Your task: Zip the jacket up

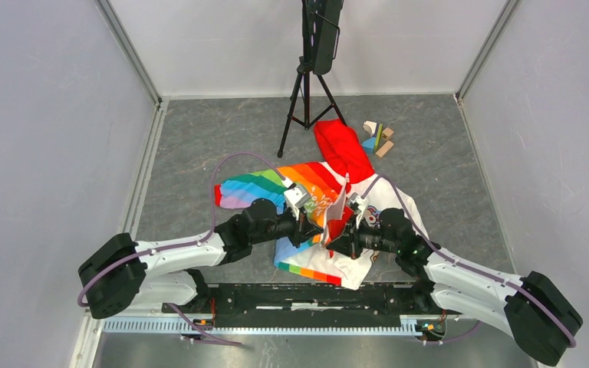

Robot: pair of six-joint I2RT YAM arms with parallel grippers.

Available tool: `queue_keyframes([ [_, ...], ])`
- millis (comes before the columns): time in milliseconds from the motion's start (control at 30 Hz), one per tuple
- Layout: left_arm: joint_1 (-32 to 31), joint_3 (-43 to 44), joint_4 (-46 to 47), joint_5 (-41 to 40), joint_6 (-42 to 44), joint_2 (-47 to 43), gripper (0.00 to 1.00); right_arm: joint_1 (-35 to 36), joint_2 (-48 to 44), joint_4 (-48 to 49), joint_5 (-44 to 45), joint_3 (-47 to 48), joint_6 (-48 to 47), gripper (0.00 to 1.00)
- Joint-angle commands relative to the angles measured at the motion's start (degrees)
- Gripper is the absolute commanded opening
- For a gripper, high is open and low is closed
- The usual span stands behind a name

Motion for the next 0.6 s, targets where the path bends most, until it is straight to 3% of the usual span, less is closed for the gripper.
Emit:
queue_keyframes([
  [0,0.1,0.3,4.4,1.5,-0.8,-0.8,0.02,-0.5,-1.8,1.8,0.2,0.9,0.4,0.0],
  [567,0.1,-1.8,7.1,1.1,-3.5,-2.2,0.02,-0.7,-1.4,1.9,0.1,0.9,0.2,0.0],
])
